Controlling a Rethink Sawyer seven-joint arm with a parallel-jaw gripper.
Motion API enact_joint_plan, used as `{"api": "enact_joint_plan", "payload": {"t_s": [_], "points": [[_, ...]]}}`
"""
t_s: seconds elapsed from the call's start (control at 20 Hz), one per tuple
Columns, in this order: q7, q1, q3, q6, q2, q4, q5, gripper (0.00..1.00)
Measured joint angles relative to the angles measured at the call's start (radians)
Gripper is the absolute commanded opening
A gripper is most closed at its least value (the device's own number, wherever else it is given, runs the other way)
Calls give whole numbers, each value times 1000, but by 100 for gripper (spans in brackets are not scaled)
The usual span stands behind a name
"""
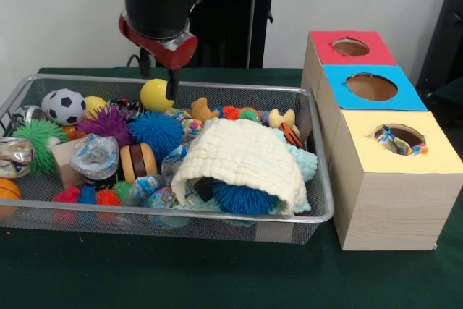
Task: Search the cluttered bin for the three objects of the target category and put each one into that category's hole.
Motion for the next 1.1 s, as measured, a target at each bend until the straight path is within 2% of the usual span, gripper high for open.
{"api": "enact_joint_plan", "payload": {"t_s": [0.15, 0.5, 0.8, 1.1], "points": [[0, 27, 0, -42, -13, 5, -1, 100], [0, 115, 0, -248, -20, 5, 0, 100], [0, 135, -1, -334, -6, 5, 14, 100], [0, 134, -20, -357, 36, 5, 27, 100]]}}
